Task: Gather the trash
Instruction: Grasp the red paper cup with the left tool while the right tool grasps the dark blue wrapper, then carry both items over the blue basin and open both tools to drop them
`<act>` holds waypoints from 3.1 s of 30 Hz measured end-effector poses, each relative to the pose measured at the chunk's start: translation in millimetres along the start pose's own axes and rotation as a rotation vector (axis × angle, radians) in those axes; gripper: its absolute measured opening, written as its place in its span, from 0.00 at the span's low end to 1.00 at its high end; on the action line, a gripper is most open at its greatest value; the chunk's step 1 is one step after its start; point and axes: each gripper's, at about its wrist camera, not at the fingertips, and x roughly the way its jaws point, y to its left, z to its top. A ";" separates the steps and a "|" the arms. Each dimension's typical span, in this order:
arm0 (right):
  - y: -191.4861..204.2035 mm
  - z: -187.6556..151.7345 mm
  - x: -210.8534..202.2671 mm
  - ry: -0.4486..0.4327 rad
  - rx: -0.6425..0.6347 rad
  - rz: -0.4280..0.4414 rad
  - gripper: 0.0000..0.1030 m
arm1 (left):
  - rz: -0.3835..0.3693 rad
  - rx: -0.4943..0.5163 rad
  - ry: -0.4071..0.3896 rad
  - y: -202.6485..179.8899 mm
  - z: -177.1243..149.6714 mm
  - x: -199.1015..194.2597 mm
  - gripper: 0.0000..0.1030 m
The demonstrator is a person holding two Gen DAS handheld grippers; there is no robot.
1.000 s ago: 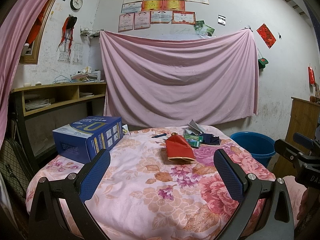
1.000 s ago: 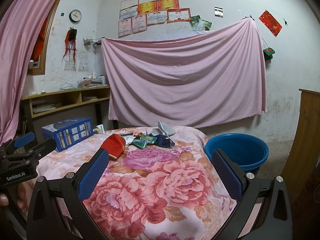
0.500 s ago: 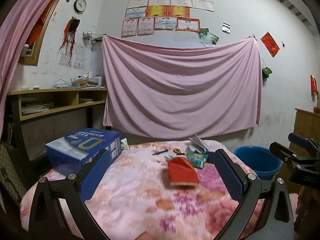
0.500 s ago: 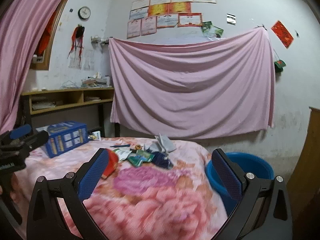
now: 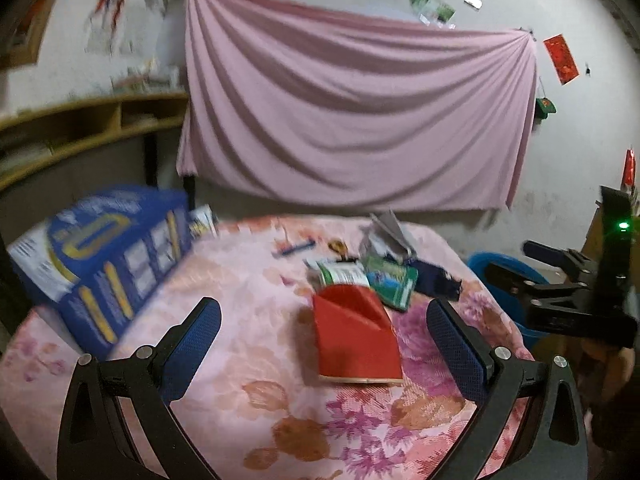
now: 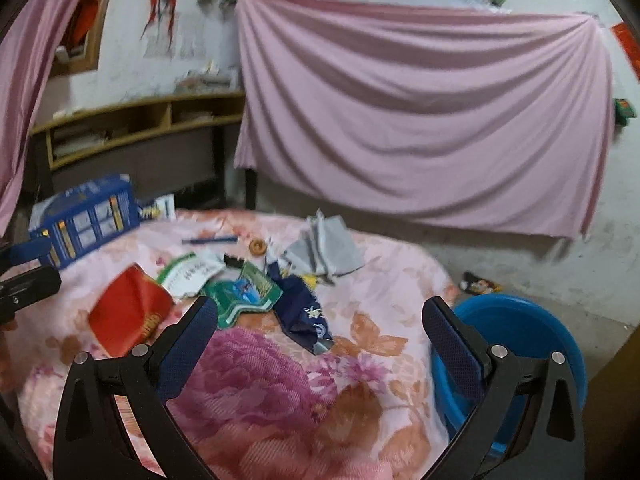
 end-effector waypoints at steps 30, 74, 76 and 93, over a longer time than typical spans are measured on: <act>-20.8 -19.5 67.0 0.270 0.031 0.240 0.20 | -0.271 -0.150 0.301 4.9 -11.4 40.8 0.13; -213.1 -48.3 -88.8 -0.467 0.323 -0.278 0.20 | -0.401 0.381 -0.296 -314.9 67.0 133.6 0.16; -221.5 -53.8 -83.6 -0.421 0.365 -0.271 0.20 | -0.404 0.378 -0.237 -316.7 65.8 146.7 0.16; -241.3 -72.6 -45.9 -0.124 0.489 -0.247 0.21 | -0.390 0.365 0.166 -325.9 45.3 207.0 0.17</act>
